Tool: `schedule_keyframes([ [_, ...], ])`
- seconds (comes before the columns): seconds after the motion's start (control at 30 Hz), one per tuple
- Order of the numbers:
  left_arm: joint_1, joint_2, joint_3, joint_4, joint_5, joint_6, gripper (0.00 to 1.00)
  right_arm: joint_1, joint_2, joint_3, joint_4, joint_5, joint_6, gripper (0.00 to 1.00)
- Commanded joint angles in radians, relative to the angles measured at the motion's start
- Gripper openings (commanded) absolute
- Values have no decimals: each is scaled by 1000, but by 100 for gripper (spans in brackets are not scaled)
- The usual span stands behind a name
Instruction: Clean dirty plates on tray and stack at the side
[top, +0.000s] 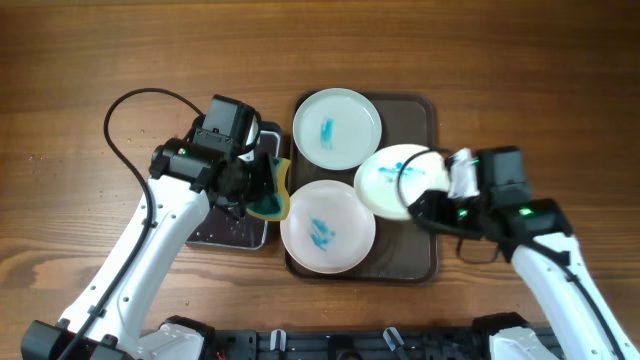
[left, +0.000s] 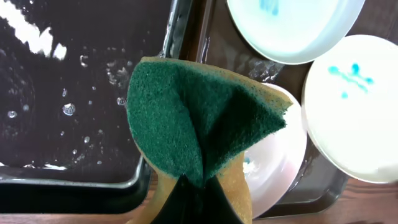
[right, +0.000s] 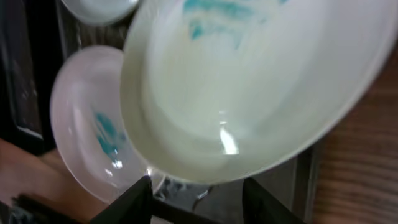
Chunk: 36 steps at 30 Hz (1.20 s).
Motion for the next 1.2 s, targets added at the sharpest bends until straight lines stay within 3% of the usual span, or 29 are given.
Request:
schedule_keyframes([
  [0.0, -4, 1, 8, 6, -5, 24, 4, 96, 43, 16, 1, 101, 82, 47],
  [0.1, -4, 1, 8, 6, -5, 24, 4, 170, 101, 2, 56, 72, 37, 47],
  [0.23, -4, 1, 8, 6, -5, 24, 4, 204, 198, 0, 70, 210, 149, 42],
  [0.33, -4, 1, 8, 5, -5, 24, 4, 208, 243, 0, 109, 19, 79, 42],
  [0.4, -4, 1, 8, 5, -5, 24, 4, 214, 249, 0, 113, -5, 62, 40],
  [0.53, -4, 1, 8, 6, -5, 24, 4, 214, 254, -2, 41, 24, 148, 31],
  [0.67, -4, 1, 8, 7, -5, 24, 4, 214, 275, -67, 64, 127, 272, 15],
  [0.77, -4, 1, 8, 3, -5, 24, 4, 214, 274, -85, 132, 54, 153, 16],
  [0.9, -4, 1, 8, 3, -5, 24, 4, 214, 226, -23, 140, 37, 109, 23],
  [1.17, -4, 1, 8, -1, -5, 24, 4, 214, 39, 42, -12, 36, 175, 25],
])
